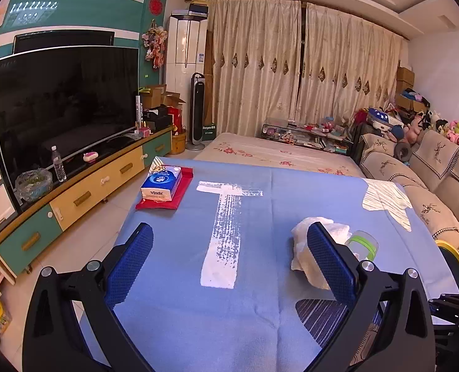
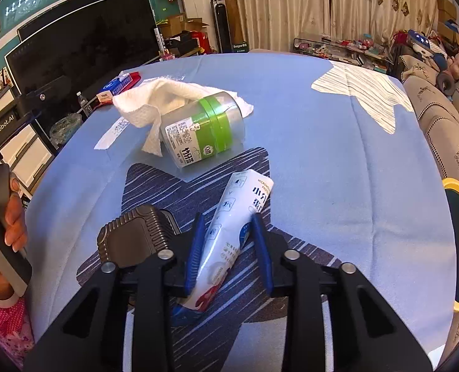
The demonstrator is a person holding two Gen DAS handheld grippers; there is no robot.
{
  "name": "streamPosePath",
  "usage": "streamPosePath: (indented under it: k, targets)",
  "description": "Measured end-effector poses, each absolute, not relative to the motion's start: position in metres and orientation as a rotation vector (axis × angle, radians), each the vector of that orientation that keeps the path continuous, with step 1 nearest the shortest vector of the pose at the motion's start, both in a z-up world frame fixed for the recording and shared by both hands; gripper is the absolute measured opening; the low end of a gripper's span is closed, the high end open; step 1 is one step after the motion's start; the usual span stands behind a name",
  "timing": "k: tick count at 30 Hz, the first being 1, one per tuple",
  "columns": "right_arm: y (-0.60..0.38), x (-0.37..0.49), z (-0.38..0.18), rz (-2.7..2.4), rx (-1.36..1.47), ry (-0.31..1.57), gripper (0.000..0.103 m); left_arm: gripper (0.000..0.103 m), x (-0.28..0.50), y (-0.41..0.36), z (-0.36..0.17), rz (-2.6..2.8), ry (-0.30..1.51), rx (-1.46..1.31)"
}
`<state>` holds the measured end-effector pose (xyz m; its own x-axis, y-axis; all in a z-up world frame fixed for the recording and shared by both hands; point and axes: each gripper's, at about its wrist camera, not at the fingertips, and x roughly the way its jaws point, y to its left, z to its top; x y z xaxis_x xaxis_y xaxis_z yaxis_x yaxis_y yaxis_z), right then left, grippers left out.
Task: Collect trash
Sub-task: 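Grasp the white toothpaste tube with the right gripper and lift it, then carry the toothpaste tube over the yellow bin and open the right gripper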
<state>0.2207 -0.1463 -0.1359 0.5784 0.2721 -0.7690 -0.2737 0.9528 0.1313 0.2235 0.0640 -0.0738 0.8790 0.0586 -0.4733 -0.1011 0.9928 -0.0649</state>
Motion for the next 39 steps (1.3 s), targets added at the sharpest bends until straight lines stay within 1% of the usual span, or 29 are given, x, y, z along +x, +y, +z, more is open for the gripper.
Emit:
streamPosePath:
  k: [1,2,3,6,13,23,27,34,39]
  targets:
    - [-0.148,0.220,-0.134,0.321,0.000,0.892,0.020,0.098,0.223,0.065,-0.074,0.083,0.490,-0.092]
    - [-0.150,0.219,-0.132,0.323,0.004,0.885,0.013,0.098,0.223,0.065,-0.074,0.083,0.490,-0.094]
    - [-0.153,0.217,-0.130,0.326,0.012,0.875,0.010,0.098,0.223,0.065,-0.074,0.084,0.489,-0.094]
    - [-0.163,0.216,-0.123,0.338,0.041,0.858,0.009,0.098,0.223,0.065,-0.074,0.083,0.491,-0.092]
    - [-0.196,0.207,-0.099,0.310,0.053,0.787,0.009,0.098,0.222,0.062,-0.075,0.073,0.490,-0.079]
    - [-0.327,0.211,-0.084,0.038,0.114,0.726,0.009,0.098,0.222,0.057,-0.076,0.055,0.484,-0.068]
    - [-0.375,0.217,-0.090,-0.062,0.126,0.716,0.010,0.098,0.223,0.055,-0.078,0.047,0.483,-0.065]
    - [-0.437,0.237,-0.121,-0.179,0.129,0.760,0.011,0.098,0.223,0.046,-0.080,0.020,0.469,-0.039]
    - [-0.467,0.253,-0.146,-0.235,0.145,0.803,0.016,0.098,0.220,0.036,-0.080,-0.011,0.449,-0.001]
